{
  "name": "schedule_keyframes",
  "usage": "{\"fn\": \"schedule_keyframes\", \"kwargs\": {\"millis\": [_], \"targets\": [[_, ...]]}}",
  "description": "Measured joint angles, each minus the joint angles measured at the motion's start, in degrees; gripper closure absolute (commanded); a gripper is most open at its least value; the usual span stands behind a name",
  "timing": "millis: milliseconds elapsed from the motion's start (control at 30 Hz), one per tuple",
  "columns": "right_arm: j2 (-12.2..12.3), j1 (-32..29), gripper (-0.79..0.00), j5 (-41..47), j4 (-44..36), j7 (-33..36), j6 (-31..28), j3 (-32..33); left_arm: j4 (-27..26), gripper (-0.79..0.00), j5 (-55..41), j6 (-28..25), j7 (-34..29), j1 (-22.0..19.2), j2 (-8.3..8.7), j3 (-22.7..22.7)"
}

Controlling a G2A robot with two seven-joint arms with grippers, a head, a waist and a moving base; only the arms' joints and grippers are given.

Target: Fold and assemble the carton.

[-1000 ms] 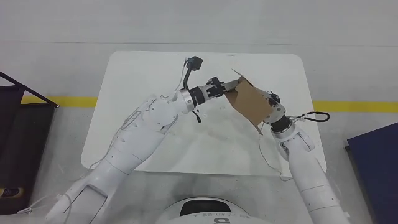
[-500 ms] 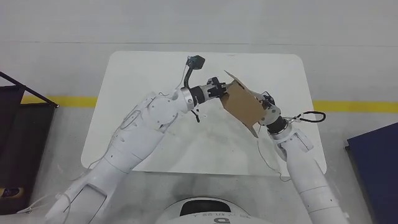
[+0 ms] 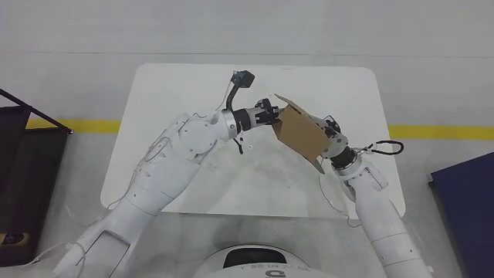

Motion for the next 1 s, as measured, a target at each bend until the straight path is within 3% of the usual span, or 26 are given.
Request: {"fn": "schedule_keyframes", "kwargs": {"millis": [467, 1000], "targets": [[0.07, -0.23, 0.0, 4.43, 1.72, 2.79, 3.23, 0.65, -3.65, -0.785, -0.46, -0.21, 0.2, 3.23, 0.81, -3.12], [-0.12, 2.01, 0.0, 6.43, 5.45, 5.07, 5.59, -0.24, -12.54, -0.785, -2.57, -0.29, 1.05, 7.98, 2.05, -8.52]]}}
